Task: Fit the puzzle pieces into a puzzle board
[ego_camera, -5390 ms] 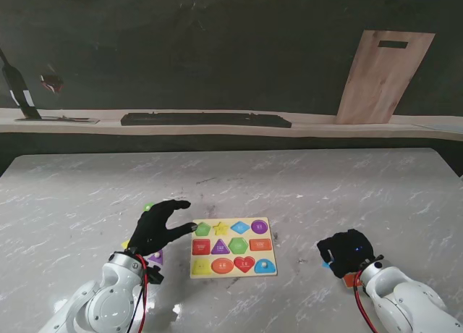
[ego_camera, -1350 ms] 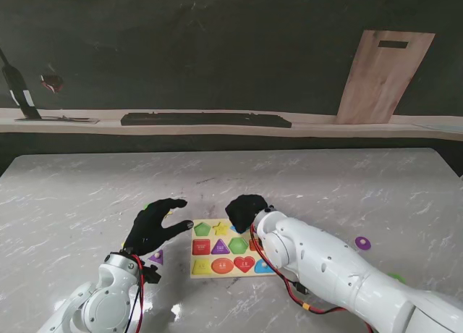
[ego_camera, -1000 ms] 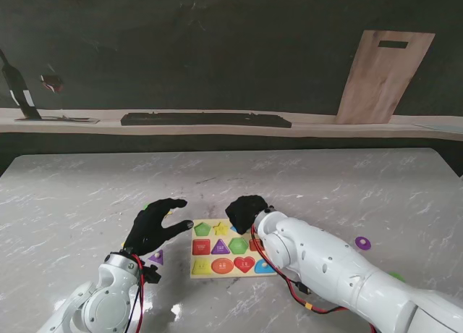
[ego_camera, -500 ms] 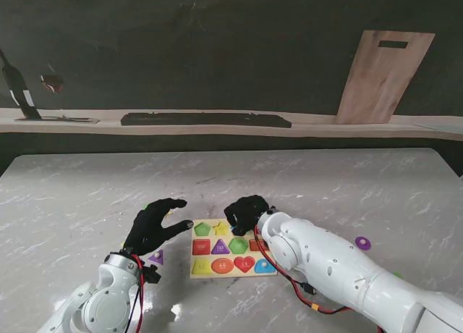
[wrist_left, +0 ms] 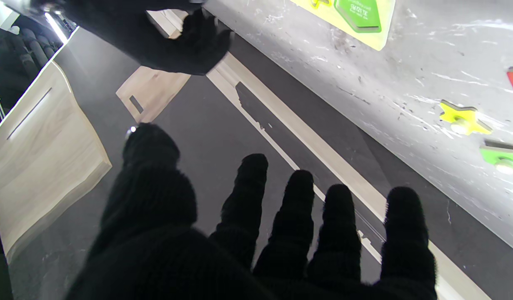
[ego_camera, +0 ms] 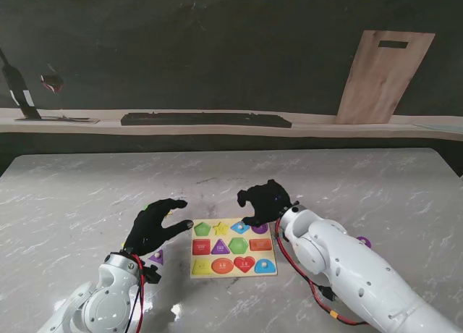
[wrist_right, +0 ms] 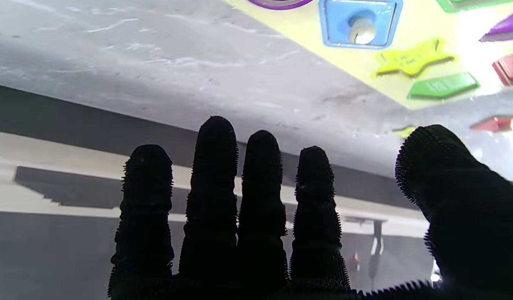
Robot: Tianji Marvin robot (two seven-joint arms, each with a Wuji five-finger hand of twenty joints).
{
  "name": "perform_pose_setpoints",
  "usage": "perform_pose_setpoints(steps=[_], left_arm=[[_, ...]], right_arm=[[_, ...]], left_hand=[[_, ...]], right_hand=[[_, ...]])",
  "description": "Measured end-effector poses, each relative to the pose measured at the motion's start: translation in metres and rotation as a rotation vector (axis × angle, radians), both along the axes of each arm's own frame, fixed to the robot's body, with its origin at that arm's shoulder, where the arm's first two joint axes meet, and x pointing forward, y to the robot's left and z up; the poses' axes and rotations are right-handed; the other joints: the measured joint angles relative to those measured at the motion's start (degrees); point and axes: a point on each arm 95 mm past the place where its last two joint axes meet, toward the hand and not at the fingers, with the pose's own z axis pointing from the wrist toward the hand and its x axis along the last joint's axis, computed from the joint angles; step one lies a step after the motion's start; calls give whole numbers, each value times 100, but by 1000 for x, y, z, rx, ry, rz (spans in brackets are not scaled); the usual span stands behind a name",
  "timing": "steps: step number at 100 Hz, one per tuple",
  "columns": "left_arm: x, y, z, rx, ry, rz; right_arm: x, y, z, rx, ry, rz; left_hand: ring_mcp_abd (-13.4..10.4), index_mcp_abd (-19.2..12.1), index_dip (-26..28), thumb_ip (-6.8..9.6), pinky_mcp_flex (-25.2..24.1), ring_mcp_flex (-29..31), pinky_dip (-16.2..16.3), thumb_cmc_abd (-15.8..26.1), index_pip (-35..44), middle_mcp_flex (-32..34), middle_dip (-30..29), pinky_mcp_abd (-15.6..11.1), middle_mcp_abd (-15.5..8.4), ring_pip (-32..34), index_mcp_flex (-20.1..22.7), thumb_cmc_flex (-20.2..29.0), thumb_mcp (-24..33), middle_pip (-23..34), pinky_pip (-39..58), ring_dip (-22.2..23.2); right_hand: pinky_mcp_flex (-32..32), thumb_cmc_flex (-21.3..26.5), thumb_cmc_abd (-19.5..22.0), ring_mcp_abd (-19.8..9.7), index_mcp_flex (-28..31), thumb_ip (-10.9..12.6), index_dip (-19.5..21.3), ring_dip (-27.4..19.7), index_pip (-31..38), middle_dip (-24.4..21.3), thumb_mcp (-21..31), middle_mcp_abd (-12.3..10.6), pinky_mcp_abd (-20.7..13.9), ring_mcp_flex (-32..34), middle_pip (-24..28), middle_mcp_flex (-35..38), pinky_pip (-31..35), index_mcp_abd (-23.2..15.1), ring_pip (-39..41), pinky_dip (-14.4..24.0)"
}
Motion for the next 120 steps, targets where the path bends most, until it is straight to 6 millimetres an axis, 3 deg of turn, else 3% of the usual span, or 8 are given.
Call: perform_pose_setpoints(steps=[5,25,36,54,76,120], left_arm=[[0,0,0,0,0,1],[0,0,0,2,2,1],[1,-2,-1,4,6,0],[2,-4,-3,2,19,-5],[3,-5,-3,-1,27,-9],[5,-7,-5,-4,42,-9]], right_arm=[[-4,-14,8,0,5,2],[-26,-75,17,-30,2,-51],[-45,-105,15,-78,30,-59],[-74,-139,4,-134,62,-87],[-100,-164,-3,-252,12,-154],[-112,-201,-6,-340,52,-327]], left_hand=[[0,0,0,0,0,0,0,1,-1,2,0,0,0,0,1,4,0,0,0,0],[0,0,0,0,0,0,0,1,-2,4,0,1,0,0,1,6,0,-1,0,0],[0,0,0,0,0,0,0,1,-2,4,0,1,0,0,1,7,0,-1,0,0],[0,0,0,0,0,0,0,1,-2,5,0,1,0,0,1,7,0,-2,0,0],[0,0,0,0,0,1,0,2,-2,5,0,1,0,0,1,8,0,-2,-1,0],[0,0,0,0,0,1,0,7,-3,5,0,1,1,0,1,10,0,-3,-1,0]], right_hand=[[-185,0,5,0,6,0,70,8,-2,47,-3,6,0,-345,65,-275,-59,-64,-27,-14],[-193,-122,-122,-59,9,0,213,216,-5,134,119,8,-45,-554,281,-461,-60,-247,142,45],[-157,-117,-361,-135,9,0,239,243,-5,134,305,3,-139,-552,303,-533,-60,-356,144,104],[13,-108,-627,-275,9,0,292,301,-6,135,781,-109,-218,-546,306,-563,-60,-466,145,189],[259,-108,-490,-276,650,0,301,324,31,136,793,-123,-222,-331,320,-247,-53,-411,153,365],[316,-107,-640,-211,794,0,301,443,32,136,935,-117,-227,-231,321,-189,-32,-114,229,515]])
